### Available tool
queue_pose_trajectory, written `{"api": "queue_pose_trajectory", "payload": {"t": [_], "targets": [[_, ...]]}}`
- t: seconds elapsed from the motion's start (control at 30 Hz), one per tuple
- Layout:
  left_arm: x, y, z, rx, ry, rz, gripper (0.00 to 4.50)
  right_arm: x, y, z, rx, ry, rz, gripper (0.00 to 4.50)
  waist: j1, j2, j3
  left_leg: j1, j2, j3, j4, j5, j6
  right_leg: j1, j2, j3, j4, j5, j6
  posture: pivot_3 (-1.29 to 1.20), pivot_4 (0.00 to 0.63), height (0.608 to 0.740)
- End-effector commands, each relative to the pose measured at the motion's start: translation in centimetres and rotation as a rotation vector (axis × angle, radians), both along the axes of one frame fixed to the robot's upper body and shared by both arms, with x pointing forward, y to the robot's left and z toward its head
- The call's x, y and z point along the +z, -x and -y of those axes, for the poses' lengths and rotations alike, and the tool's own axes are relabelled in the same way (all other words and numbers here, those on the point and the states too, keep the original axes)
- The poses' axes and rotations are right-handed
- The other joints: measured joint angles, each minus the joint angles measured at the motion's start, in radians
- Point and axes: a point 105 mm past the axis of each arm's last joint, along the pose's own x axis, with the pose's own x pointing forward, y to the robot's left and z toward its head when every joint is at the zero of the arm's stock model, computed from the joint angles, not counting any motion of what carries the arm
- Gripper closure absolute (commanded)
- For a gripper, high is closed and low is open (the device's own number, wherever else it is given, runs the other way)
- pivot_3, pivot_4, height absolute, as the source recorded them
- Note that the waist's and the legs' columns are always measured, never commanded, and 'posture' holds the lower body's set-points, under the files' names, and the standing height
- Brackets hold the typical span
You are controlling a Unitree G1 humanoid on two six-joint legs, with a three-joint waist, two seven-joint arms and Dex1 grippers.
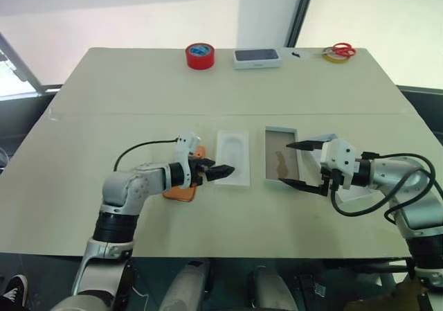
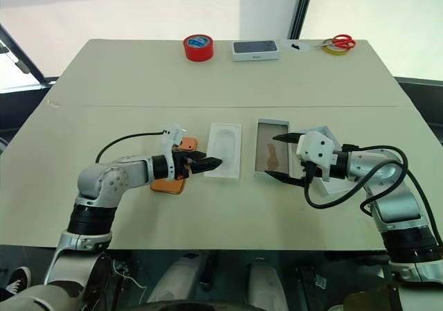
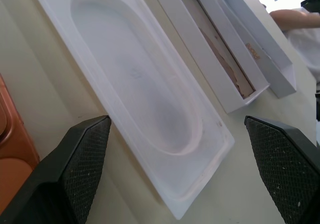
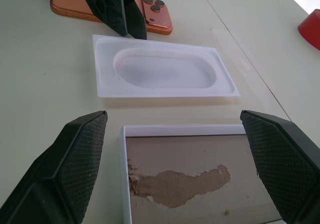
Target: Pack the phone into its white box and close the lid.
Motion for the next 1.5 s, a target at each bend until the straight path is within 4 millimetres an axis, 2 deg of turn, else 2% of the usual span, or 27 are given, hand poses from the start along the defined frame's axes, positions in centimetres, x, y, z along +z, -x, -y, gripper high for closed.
{"api": "queue_pose_trajectory", "payload": {"t": [0.03,0.33,0.43,0.57,0.67,0.83,0.93,1.07,1.17,1.37,1.4,1.5], "targets": [[0.3,-0.6,-0.1,0.035,0.019,-0.036,0.00,1.6,0.0,0.0,0.005,0.010,0.075,0.05,-0.001,0.000,0.000,0.000,0.000,0.000,0.000,0.000,0.000,0.000,0.000,0.000,0.000,0.000,0.000,0.00,0.150,0.736],[-0.4,-1.5,0.7,0.057,0.005,-0.110,0.00,1.8,-0.2,-0.2,-0.003,0.010,0.090,0.05,-0.001,0.000,0.000,0.000,0.000,0.000,0.000,0.000,0.000,0.001,0.000,-0.001,0.000,0.000,0.000,0.00,0.150,0.736],[-0.5,-1.9,0.9,0.075,0.034,-0.147,0.78,1.8,-0.3,-0.3,-0.004,0.011,0.095,0.00,0.001,0.000,0.000,0.000,0.000,0.000,0.001,0.000,0.000,0.001,0.000,-0.001,0.000,0.000,0.000,0.00,0.150,0.736],[-1.1,-2.1,0.9,0.090,0.041,-0.180,2.81,1.5,-0.2,-0.4,0.005,0.036,0.099,0.00,0.001,0.000,0.000,0.000,-0.001,-0.001,0.001,0.000,0.000,0.001,0.000,-0.001,0.000,0.000,0.000,0.00,0.150,0.736],[-1.4,-2.1,0.7,0.107,0.048,-0.197,4.41,0.2,0.4,-0.2,0.038,0.113,0.087,0.00,0.001,0.000,0.000,0.000,-0.001,-0.001,0.001,0.000,0.000,0.001,0.000,-0.001,0.000,0.000,0.000,0.00,0.150,0.736],[-0.9,-2.4,0.3,0.128,0.079,-0.198,4.46,-2.3,0.9,0.0,0.085,0.210,0.010,0.00,-0.002,0.000,0.000,0.001,-0.001,-0.001,0.001,0.000,0.000,0.002,0.000,-0.001,0.000,0.000,0.000,0.00,0.150,0.736],[-0.1,-2.7,-0.1,0.139,0.103,-0.190,4.46,-3.5,-0.3,0.7,0.046,0.262,-0.042,0.00,-0.004,0.000,0.000,0.001,0.000,-0.001,0.001,0.000,0.000,0.002,0.000,-0.001,0.000,0.000,0.000,0.00,0.150,0.736],[1.0,-2.9,-0.5,0.158,0.141,-0.173,4.46,-4.1,-1.2,0.8,0.038,0.264,-0.100,0.00,-0.003,-0.001,0.000,0.001,-0.001,-0.001,0.001,0.000,0.000,0.001,0.000,-0.001,0.000,0.000,0.000,0.00,0.150,0.736],[1.7,-3.3,-0.9,0.190,0.144,-0.147,4.50,-4.7,-1.4,0.7,0.064,0.274,-0.160,0.90,-0.003,-0.001,0.000,0.001,-0.001,-0.001,0.001,0.000,0.000,0.002,0.000,-0.001,0.000,0.000,0.000,0.00,0.150,0.736],[3.0,-3.2,-1.4,0.208,0.178,-0.135,4.50,-5.0,-1.6,-0.1,0.092,0.269,-0.202,3.77,-0.001,-0.001,0.000,0.001,-0.001,-0.001,0.001,0.000,0.000,0.002,0.000,-0.001,0.000,0.000,0.000,0.00,0.150,0.736],[3.0,-3.3,-1.6,0.217,0.170,-0.130,4.50,-5.1,-1.6,-0.3,0.098,0.275,-0.201,4.43,-0.002,-0.001,0.000,0.001,-0.001,-0.001,0.001,0.000,0.000,0.002,0.000,-0.001,0.000,0.000,0.000,0.00,0.150,0.736],[3.9,-3.3,-1.6,0.220,0.215,-0.109,4.50,-4.9,-1.6,-2.1,0.141,0.241,-0.196,4.43,-0.003,-0.001,0.000,0.001,-0.001,-0.001,0.001,0.000,0.000,0.002,0.000,-0.001,0.000,0.000,0.000,0.00,0.150,0.736]]}}
